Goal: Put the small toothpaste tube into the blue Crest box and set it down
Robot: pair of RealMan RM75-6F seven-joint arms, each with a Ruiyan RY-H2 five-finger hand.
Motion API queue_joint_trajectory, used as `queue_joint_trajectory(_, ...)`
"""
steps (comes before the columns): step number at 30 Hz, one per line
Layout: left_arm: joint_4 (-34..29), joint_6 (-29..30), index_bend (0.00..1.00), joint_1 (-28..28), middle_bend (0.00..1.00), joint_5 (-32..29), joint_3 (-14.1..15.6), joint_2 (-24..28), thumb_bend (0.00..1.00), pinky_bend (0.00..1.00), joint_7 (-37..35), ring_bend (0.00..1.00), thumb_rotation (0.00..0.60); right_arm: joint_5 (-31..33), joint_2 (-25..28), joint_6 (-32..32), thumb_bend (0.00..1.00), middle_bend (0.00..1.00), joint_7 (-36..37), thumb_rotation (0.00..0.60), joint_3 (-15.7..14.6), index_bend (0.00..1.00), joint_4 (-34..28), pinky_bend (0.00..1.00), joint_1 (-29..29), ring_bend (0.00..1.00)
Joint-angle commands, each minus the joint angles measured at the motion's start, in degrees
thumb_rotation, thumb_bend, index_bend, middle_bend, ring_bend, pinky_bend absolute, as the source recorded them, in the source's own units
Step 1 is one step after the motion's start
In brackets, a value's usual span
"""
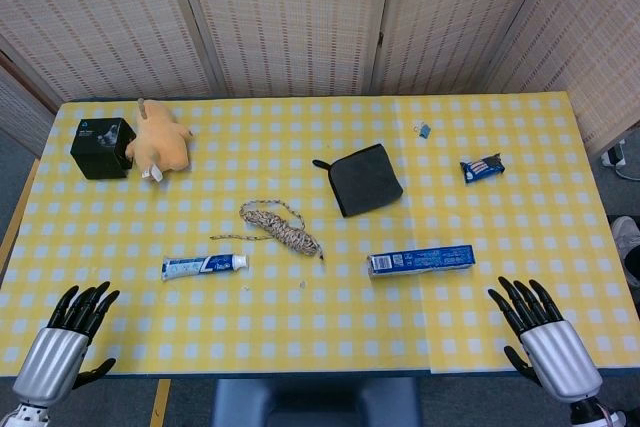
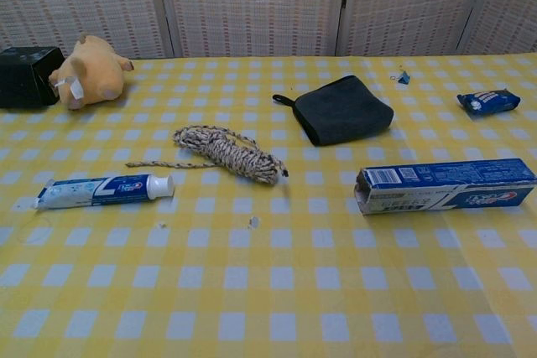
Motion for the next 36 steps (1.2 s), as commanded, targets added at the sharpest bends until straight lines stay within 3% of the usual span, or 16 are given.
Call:
queue_joint_trajectory(1, 0.06, 0.16, 0.08, 0.09, 0.08, 0.14, 0.08, 0.02, 0.16, 0.04, 0.04, 0.12, 0.600, 0.06, -0.04, -0.08, 0.35, 0.00, -0.07, 0.600, 0.03, 0.00, -0.08, 0.00, 0.05, 0.00)
queue_joint_trajectory(13, 1.54, 0.56, 0.07, -0.83, 0.08, 3.23, 1.10, -1.08, 0.17, 0.06, -3.40, 0.11, 0.600, 0.62, 0.39, -0.75, 0.35, 0.00, 0.25, 0.600, -0.09, 0.00, -0.33, 0.00, 0.34, 0.00)
queue_joint_trajectory(17, 3.15, 0.97, 0.03, -1.34, 0.09, 4.65, 1.12, -2.18, 0.17, 0.09, -3.77, 0.11, 0.600, 0.82, 0.38, -0.95, 0.35, 0.00, -0.02, 0.600, 0.25, 0.00, -0.63, 0.00, 0.65, 0.00)
queue_joint_trajectory(21, 5.07, 2.75, 0.07, -1.80, 0.14, 6.13, 0.71, -3.52, 0.18, 0.16, -5.76, 0.13, 0.600, 1.83, 0.45, -1.54, 0.35, 0.00, 0.40, 0.600, 0.72, 0.00, -0.99, 0.00, 1.05, 0.00)
queue_joint_trajectory(30, 5.28, 0.96, 0.10, -4.37, 0.36, 6.23, -0.79, -4.49, 0.19, 0.37, -4.88, 0.36, 0.600, 5.32, -0.60, -3.75, 0.35, 0.00, -1.57, 0.600, 2.29, 0.00, -1.31, 0.00, 1.99, 0.00)
queue_joint_trajectory(32, 4.56, 0.13, 0.13, -5.22, 0.47, 6.21, -1.20, -4.21, 0.20, 0.50, -4.34, 0.47, 0.600, 6.31, -0.87, -4.64, 0.35, 0.00, -2.22, 0.600, 2.56, 0.00, -1.48, 0.00, 2.30, 0.00)
queue_joint_trajectory(34, 4.00, -0.40, 0.17, -6.25, 0.64, 6.16, -1.86, -4.26, 0.21, 0.72, -4.76, 0.63, 0.600, 6.76, -1.18, -5.16, 0.35, 0.00, -2.91, 0.600, 2.65, 0.00, -1.57, 0.00, 2.49, 0.00)
queue_joint_trajectory(36, 3.99, -0.99, 0.22, -7.39, 0.79, 5.79, -2.48, -4.77, 0.21, 0.84, -6.69, 0.77, 0.600, 6.76, -1.35, -5.72, 0.35, 0.00, -3.09, 0.600, 2.48, 0.00, -1.57, 0.00, 2.74, 0.00)
